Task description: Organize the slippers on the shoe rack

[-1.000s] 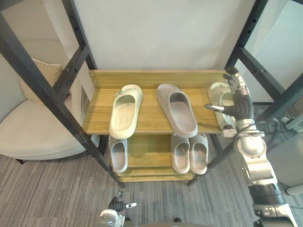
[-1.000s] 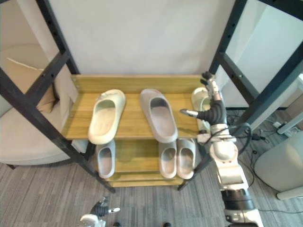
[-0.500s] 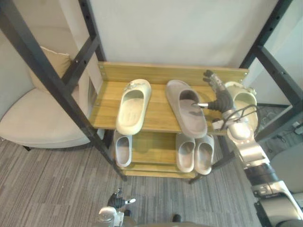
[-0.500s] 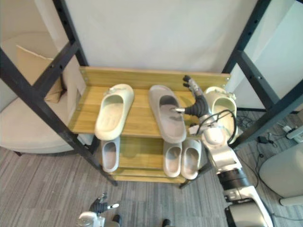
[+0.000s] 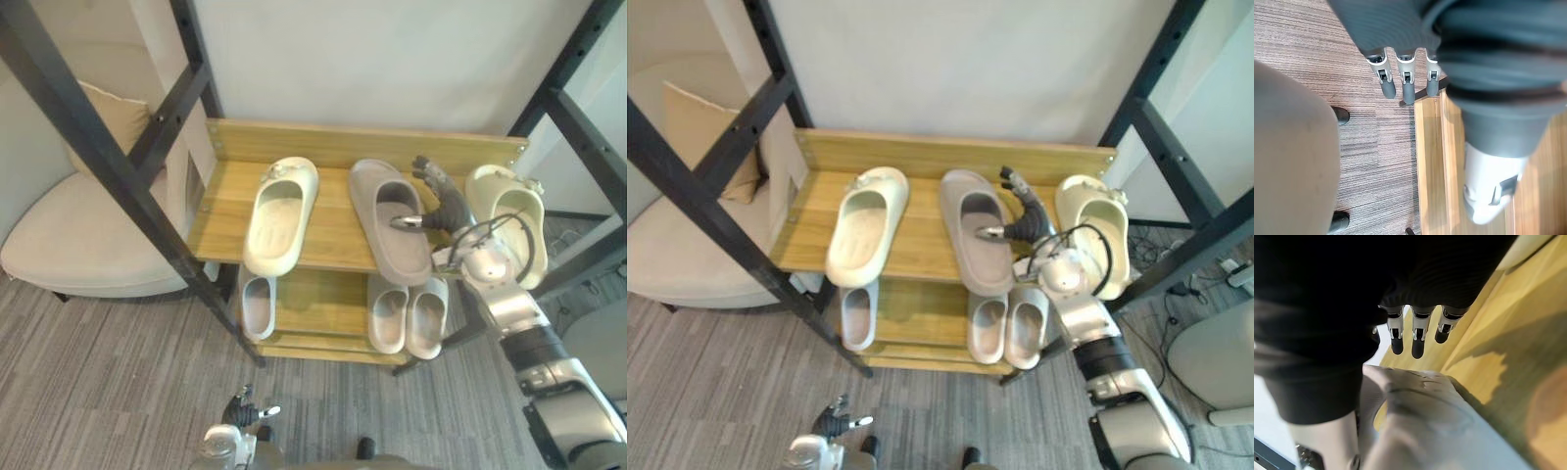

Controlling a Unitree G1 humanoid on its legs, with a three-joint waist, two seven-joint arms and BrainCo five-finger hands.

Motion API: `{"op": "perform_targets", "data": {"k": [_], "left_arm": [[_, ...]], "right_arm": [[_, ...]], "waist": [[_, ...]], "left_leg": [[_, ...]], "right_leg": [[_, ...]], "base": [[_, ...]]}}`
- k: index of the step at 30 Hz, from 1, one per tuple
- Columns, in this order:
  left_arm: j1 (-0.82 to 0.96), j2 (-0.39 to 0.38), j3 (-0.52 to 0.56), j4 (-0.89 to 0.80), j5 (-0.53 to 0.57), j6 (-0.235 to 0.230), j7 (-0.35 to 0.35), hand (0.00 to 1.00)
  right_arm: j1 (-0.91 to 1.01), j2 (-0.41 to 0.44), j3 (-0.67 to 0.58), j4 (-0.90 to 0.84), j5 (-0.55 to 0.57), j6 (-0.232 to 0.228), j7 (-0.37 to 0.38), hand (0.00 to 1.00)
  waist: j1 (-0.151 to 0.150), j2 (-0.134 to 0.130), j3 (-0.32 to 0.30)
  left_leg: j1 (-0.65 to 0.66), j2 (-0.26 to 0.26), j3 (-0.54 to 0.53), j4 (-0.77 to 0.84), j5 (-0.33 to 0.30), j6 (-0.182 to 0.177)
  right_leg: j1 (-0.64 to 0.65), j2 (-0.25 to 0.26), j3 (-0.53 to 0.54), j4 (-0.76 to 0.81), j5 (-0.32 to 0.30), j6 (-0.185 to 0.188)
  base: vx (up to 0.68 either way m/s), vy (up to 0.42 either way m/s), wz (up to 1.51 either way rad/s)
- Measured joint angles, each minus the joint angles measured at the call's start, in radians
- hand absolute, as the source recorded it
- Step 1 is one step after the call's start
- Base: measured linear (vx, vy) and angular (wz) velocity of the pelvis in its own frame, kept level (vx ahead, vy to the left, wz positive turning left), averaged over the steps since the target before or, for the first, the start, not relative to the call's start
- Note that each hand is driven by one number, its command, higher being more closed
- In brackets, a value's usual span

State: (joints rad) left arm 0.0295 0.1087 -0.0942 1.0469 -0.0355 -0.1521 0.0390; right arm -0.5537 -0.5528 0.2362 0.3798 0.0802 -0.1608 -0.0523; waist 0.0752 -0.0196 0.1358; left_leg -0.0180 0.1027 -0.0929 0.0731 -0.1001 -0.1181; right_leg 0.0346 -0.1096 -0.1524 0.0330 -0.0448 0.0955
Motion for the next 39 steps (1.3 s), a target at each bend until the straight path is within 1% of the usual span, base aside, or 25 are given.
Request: {"op": "perform_targets", "data": {"k": [1,2,4,7,11,15,19,22,24,25,28,32,35,38,39], "left_arm": [[0.0,0.0,0.0,-0.001,-0.007,-0.001,0.0,0.0],[0.0,0.0,0.0,-0.006,-0.008,-0.003,0.0,0.0],[0.0,0.0,0.0,-0.014,-0.008,-0.008,0.0,0.0],[0.0,0.0,0.001,-0.022,-0.01,-0.011,0.0,0.0],[0.0,0.001,0.001,-0.026,-0.019,-0.011,0.001,0.0],[0.0,0.002,0.001,-0.033,-0.019,-0.011,0.001,0.0],[0.0,0.003,0.001,-0.034,-0.019,-0.011,0.0,0.0],[0.0,-0.001,0.023,-0.034,-0.018,-0.009,0.001,0.0],[0.0,-0.002,0.034,-0.034,-0.018,-0.009,0.0,0.0],[0.0,-0.003,0.038,-0.034,-0.018,-0.009,0.0,0.0],[0.0,-0.003,0.039,-0.034,-0.017,-0.006,0.0,0.0],[0.001,-0.002,0.039,-0.033,-0.015,0.005,0.0,0.0],[0.005,0.0,0.041,-0.032,-0.015,0.008,-0.001,0.0],[0.006,-0.001,0.048,-0.025,-0.013,0.009,-0.001,0.0],[0.006,-0.003,0.054,-0.013,-0.013,0.01,-0.001,0.0]], "right_arm": [[-0.016,0.0,0.015,0.016,0.0,0.004,-0.001,0.0],[-0.027,0.0,0.018,0.029,0.0,0.004,-0.001,1.0],[-0.042,0.0,0.021,0.034,0.0,0.004,-0.001,1.0],[-0.085,0.0,0.03,0.052,0.001,0.004,-0.006,1.0],[-0.136,-0.001,0.053,0.078,0.008,0.001,-0.006,1.0],[-0.147,-0.001,0.061,0.077,0.016,-0.005,-0.001,1.0],[-0.146,-0.001,0.058,0.073,0.039,-0.009,-0.003,1.0],[-0.132,0.001,0.038,0.056,0.038,-0.009,-0.007,1.0],[-0.099,0.002,0.022,0.011,0.037,-0.008,-0.006,1.0],[-0.044,0.012,0.003,-0.054,0.036,-0.008,-0.006,1.0],[0.015,0.014,-0.011,-0.132,0.036,-0.008,-0.008,1.0],[0.071,0.062,-0.09,-0.255,0.037,-0.012,-0.015,1.0],[0.115,0.085,-0.139,-0.373,0.04,-0.025,-0.02,1.0],[0.151,0.097,-0.17,-0.48,0.052,-0.051,-0.01,1.0],[0.171,0.113,-0.183,-0.514,0.052,-0.06,-0.003,1.0]], "waist": [[0.005,0.0,0.001],[0.01,0.0,0.004],[0.016,-0.001,0.012],[0.016,0.002,0.026],[0.022,0.0,0.027],[0.029,-0.004,0.03],[0.029,-0.007,0.031],[0.029,-0.011,0.034],[0.029,-0.014,0.035],[0.029,-0.016,0.036],[0.026,-0.016,0.036],[0.017,-0.016,0.036],[0.007,-0.016,0.034],[0.002,-0.016,0.029],[-0.003,-0.015,0.019]], "left_leg": [[0.0,0.0,0.0,0.0,0.0,0.0],[0.0,0.0,0.0,0.0,0.0,0.0],[0.0,-0.002,-0.001,0.0,0.001,0.001],[-0.002,-0.005,-0.002,0.0,0.004,0.002],[-0.004,-0.006,-0.004,-0.002,0.006,0.003],[-0.001,-0.007,-0.004,-0.004,0.006,0.003],[0.002,-0.009,-0.002,-0.006,0.006,0.003],[0.004,-0.008,-0.001,-0.006,0.006,0.003],[0.004,-0.008,-0.001,-0.006,0.006,0.003],[0.006,-0.009,0.001,-0.006,0.006,0.003],[0.01,-0.009,0.004,-0.006,0.006,0.003],[0.025,-0.008,0.023,-0.008,0.006,0.003],[0.029,-0.008,0.028,-0.008,0.008,0.007],[0.036,-0.008,0.032,-0.017,0.014,0.01],[0.036,-0.008,0.032,-0.021,0.017,0.009]], "right_leg": [[0.0,0.0,0.0,0.0,0.0,0.0],[0.0,0.0,0.0,0.0,0.0,0.0],[0.0,-0.001,0.0,0.0,0.0,0.0],[-0.001,-0.004,0.0,0.0,0.0,0.0],[-0.002,-0.005,-0.002,0.0,0.0,0.0],[-0.001,-0.006,-0.002,0.0,0.0,0.0],[0.0,-0.008,-0.002,0.0,0.0,0.0],[0.001,-0.008,-0.002,0.0,0.0,0.0],[0.002,-0.008,-0.002,0.0,0.0,0.0],[0.002,-0.009,-0.001,0.0,0.001,0.0],[0.003,-0.01,0.003,0.002,0.001,0.0],[0.002,-0.012,0.021,0.012,0.004,0.004],[0.002,-0.012,0.029,0.01,0.012,0.004],[0.002,-0.012,0.035,0.008,0.012,0.004],[0.002,-0.012,0.036,0.006,0.012,0.003]], "base": [[0.0,0.0,0.0],[0.0,0.0,0.0],[0.0,0.0,0.0],[0.0,0.0,0.0],[0.0,0.002,0.01],[0.0,0.0,0.0],[0.0,0.0,0.0],[0.0,0.0,0.0],[0.0,0.0,0.0],[0.0,0.0,0.0],[0.0,0.0,-0.04],[-0.02,0.008,-0.12],[-0.04,0.016,-0.08],[-0.04,-0.002,-0.04],[-0.03,-0.01,-0.03]]}}
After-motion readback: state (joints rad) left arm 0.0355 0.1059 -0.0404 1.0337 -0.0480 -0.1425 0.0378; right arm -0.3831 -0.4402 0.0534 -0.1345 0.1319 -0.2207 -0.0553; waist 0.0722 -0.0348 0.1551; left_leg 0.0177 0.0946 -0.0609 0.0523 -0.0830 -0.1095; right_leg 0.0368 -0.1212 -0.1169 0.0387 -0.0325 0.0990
